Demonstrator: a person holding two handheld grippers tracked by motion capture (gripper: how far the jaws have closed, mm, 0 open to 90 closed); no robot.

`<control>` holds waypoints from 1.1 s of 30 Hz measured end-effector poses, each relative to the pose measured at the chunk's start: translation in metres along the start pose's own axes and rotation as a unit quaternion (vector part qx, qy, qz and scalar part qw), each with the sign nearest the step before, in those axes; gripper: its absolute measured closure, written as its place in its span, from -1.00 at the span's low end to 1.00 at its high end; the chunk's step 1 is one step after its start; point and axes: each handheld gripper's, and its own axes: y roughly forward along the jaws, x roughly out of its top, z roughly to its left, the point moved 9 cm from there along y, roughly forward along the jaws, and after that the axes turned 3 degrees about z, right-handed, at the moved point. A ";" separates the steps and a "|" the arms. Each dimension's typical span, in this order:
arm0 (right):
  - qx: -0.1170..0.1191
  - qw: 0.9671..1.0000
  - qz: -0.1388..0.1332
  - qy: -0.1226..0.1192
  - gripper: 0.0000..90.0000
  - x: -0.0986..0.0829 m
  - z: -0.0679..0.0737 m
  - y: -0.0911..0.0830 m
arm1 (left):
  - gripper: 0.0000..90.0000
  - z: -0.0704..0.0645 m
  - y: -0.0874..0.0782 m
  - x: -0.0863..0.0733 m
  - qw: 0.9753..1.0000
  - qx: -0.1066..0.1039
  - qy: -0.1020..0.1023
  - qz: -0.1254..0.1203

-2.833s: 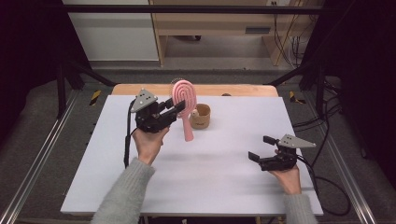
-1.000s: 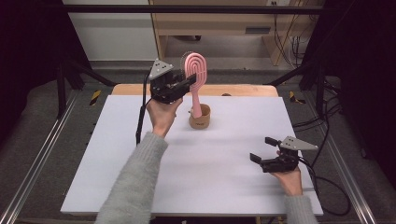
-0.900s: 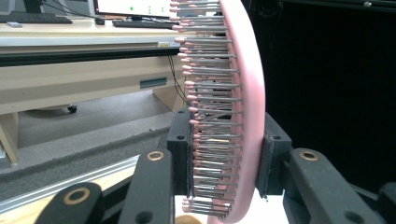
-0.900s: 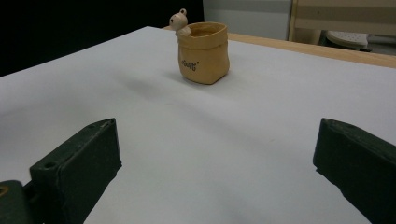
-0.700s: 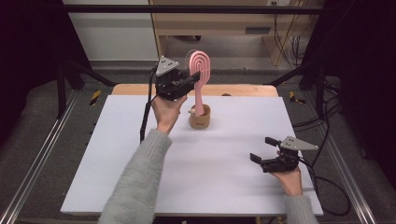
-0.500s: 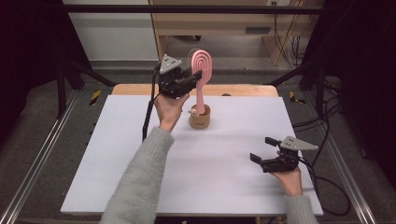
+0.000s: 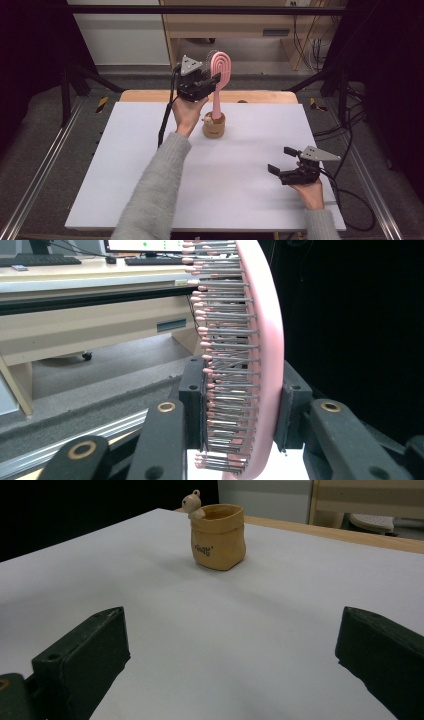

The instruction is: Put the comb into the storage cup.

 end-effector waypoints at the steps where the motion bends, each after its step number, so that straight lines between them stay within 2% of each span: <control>1: 0.000 1.000 0.000 0.000 -0.97 0.000 0.000 0.000 | 0.43 0.001 0.002 -0.001 1.000 0.002 0.001 0.002; 33: 0.001 1.000 -0.002 0.002 -0.98 0.000 0.000 -0.001 | 0.43 0.002 0.041 -0.027 0.999 0.002 0.025 0.027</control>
